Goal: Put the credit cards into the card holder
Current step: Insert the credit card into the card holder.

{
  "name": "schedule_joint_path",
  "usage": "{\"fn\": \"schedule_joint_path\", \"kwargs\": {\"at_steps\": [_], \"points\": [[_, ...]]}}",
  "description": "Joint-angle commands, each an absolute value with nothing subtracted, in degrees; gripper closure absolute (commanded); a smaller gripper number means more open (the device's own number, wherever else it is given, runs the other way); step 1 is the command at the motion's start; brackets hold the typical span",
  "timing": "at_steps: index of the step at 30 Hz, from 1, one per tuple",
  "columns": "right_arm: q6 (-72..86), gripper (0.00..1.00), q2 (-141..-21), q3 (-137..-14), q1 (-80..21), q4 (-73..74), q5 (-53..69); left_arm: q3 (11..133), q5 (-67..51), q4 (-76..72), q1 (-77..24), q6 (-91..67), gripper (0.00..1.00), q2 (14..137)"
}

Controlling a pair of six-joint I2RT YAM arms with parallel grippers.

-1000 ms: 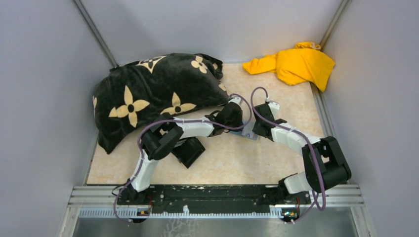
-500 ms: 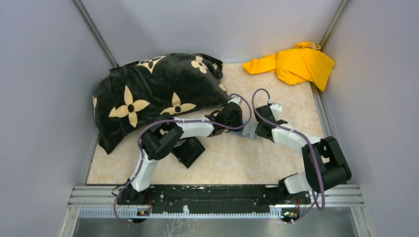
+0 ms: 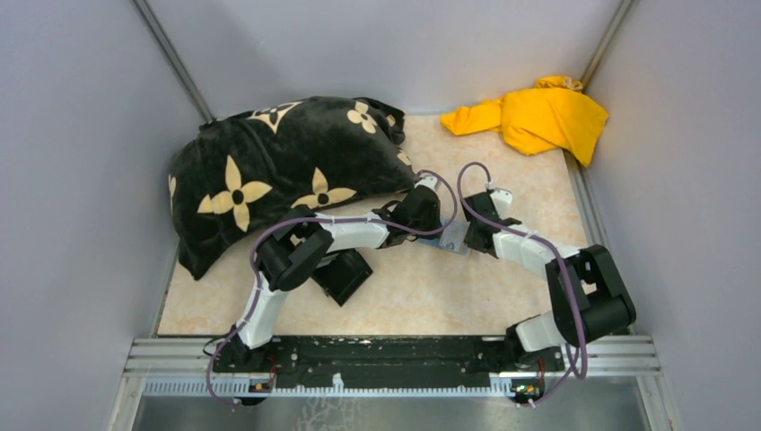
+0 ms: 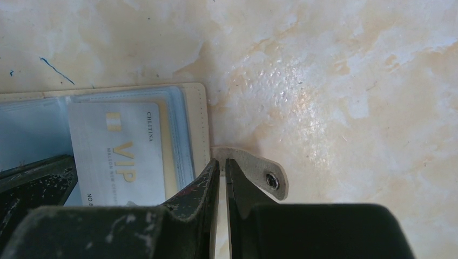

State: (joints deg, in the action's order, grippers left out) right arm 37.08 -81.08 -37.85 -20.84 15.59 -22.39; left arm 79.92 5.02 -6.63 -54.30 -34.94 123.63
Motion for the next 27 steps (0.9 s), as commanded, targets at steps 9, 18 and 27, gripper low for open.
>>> {"fn": "schedule_joint_path", "kwargs": {"at_steps": [9,18,27], "points": [[37.18,0.9,-82.21,-36.65,-20.7,12.39,-19.11,81.0,2.29,-0.31,-56.31,-35.94,1.0,126.24],[37.55,0.9,-82.64,-36.66,-20.65,11.44,-17.55,80.99,1.55,-0.68,-57.46,-37.2,1.0,126.06],[37.8,0.9,-82.35,-36.3,-20.66,11.1,-16.91,82.64,0.37,-1.31,-58.42,-37.77,1.0,126.58]]}}
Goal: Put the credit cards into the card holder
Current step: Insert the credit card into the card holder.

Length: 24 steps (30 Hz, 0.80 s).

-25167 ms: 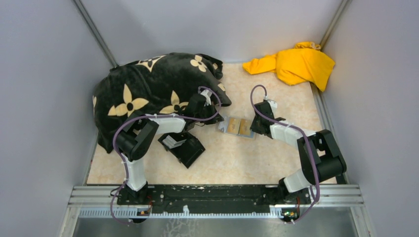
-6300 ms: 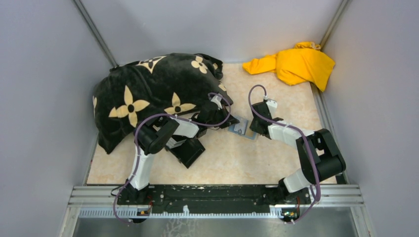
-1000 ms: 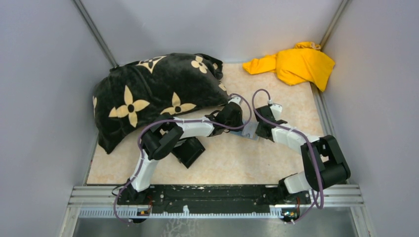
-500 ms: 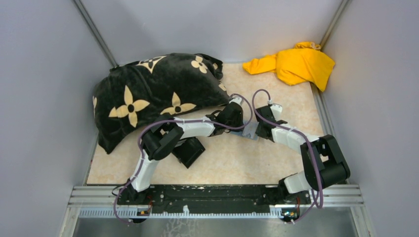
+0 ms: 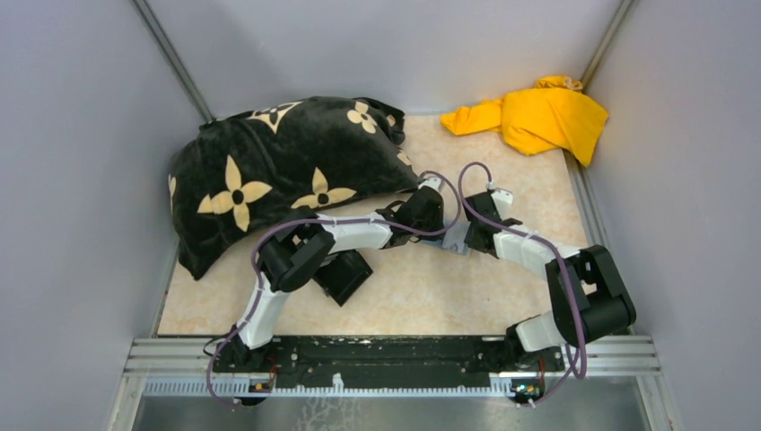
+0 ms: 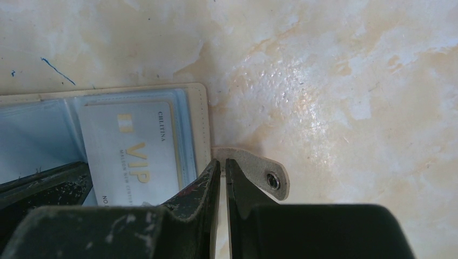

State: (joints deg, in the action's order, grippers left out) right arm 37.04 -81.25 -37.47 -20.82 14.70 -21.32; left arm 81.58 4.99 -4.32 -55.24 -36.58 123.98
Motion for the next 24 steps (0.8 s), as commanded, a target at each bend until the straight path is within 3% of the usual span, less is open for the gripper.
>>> {"fn": "schedule_joint_path", "kwargs": {"at_steps": [1,17,24], "points": [[37.86,0.9,-82.34,-36.3,-20.65,11.0,-16.81,82.82,0.29,-1.25,-58.59,-37.81,1.0,126.62],[38.15,0.9,-82.51,-35.73,-20.65,10.63,-16.81,81.56,5.15,-0.08,-59.27,-37.88,1.0,124.26],[38.21,0.9,-82.61,-35.6,-20.65,10.62,-17.23,79.12,10.46,0.04,-56.75,-37.27,0.93,119.26]]}}
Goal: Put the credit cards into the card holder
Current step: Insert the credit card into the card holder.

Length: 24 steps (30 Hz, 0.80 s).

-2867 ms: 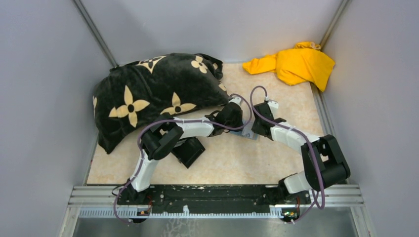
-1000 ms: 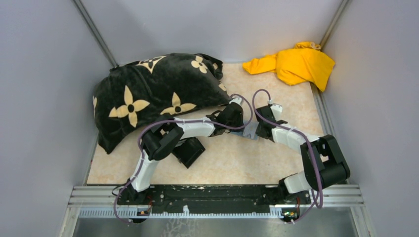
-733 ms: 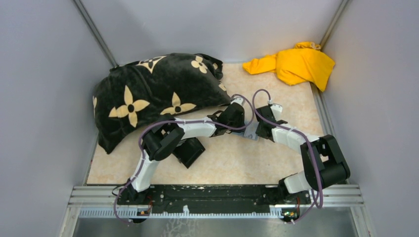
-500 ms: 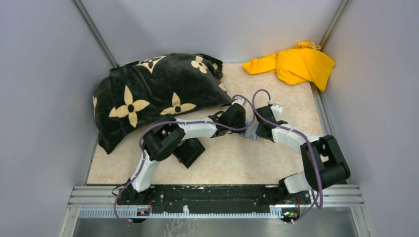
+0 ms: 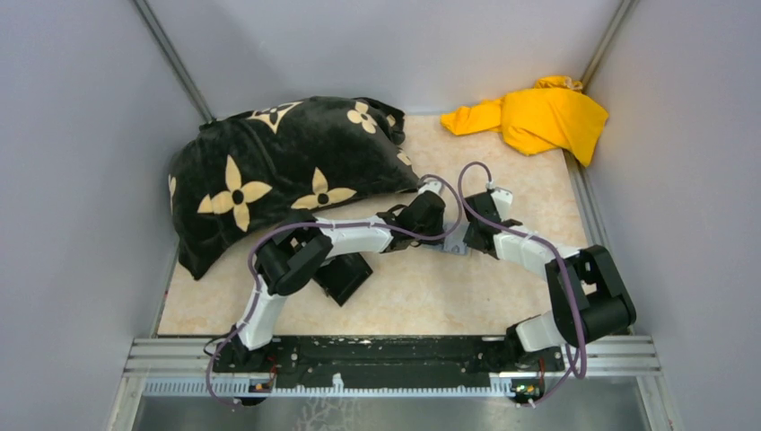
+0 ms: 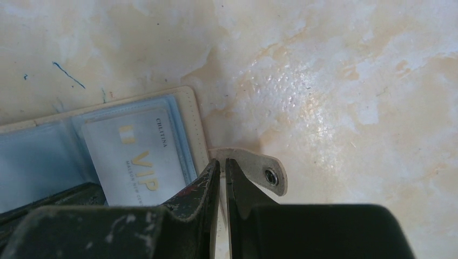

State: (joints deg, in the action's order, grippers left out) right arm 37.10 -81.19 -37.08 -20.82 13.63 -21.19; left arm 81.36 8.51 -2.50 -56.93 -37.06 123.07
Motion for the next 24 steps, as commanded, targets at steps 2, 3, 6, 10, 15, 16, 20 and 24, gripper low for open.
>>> {"fn": "schedule_joint_path", "kwargs": {"at_steps": [2,3,6,10,15,16,20,24], "points": [[38.07,0.9,-82.87,-35.6,-20.65,10.53,-17.22,77.81,11.77,-0.6,-55.91,-37.18,0.92,117.76],[38.07,0.9,-83.07,-35.53,-20.61,10.45,-17.16,77.01,12.42,-1.04,-55.51,-37.18,0.91,117.01],[38.1,0.9,-83.44,-35.43,-20.62,10.2,-17.06,74.67,13.33,-2.5,-54.29,-37.22,0.87,114.97],[38.01,0.9,-83.58,-35.42,-20.63,10.0,-16.97,72.11,14.69,-3.08,-52.95,-37.52,0.82,112.62],[37.77,0.9,-83.62,-35.38,-20.61,10.06,-17.05,68.6,17.56,-3.22,-51.26,-38.41,0.77,109.79],[37.67,0.9,-83.54,-35.45,-20.65,10.1,-17.05,67.99,17.92,-3.07,-50.84,-38.67,0.77,109.56],[37.46,0.9,-83.41,-35.51,-20.64,10.21,-16.94,67.19,17.81,-1.32,-49.3,-40.03,0.76,109.7],[37.32,0.9,-83.41,-35.75,-20.6,10.41,-16.91,67.92,16.74,0.91,-48.6,-40.27,0.74,110.48]]}}
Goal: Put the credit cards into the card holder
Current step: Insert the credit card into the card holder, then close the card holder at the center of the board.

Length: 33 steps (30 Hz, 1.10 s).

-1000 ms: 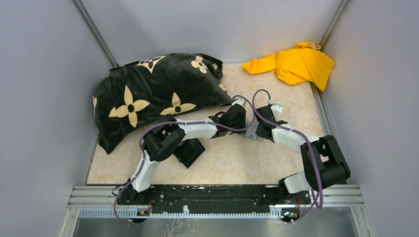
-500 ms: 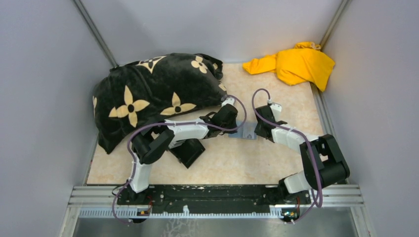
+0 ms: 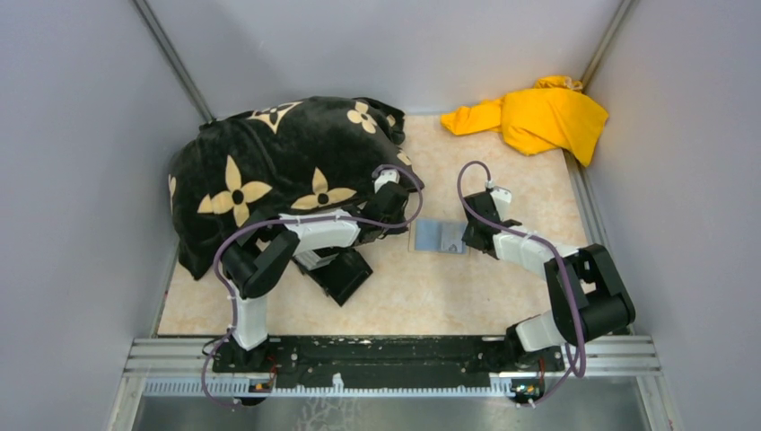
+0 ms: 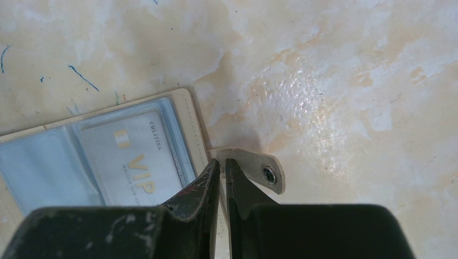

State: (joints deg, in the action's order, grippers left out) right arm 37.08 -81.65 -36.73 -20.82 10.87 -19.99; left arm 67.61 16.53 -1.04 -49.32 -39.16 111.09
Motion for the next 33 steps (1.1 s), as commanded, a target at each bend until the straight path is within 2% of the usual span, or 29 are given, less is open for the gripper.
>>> {"fn": "schedule_joint_path", "kwargs": {"at_steps": [1,4,9,16,24,33], "points": [[37.29,0.9,-83.4,-35.74,-20.6,10.45,-16.89,68.2,16.06,1.54,-48.32,-40.52,0.74,110.89],[37.28,0.9,-83.42,-35.9,-20.61,10.34,-16.69,67.07,12.3,0.35,-47.27,-41.6,0.69,111.43],[36.84,0.9,-83.41,-35.96,-20.6,10.65,-16.87,60.25,1.49,-11.14,-44.86,-43.3,0.65,110.5],[36.66,0.9,-83.67,-35.95,-20.57,10.63,-16.92,57.27,-8.17,-19.33,-43.14,-44.18,0.64,111.82],[36.58,0.9,-84.0,-36.12,-20.48,10.34,-16.65,59.36,-13.84,-17.18,-42.89,-43.03,0.63,114.82],[36.71,0.9,-84.45,-35.76,-20.48,9.88,-16.52,57.8,-14.77,-18.36,-42.88,-44.2,0.63,114.65]]}}
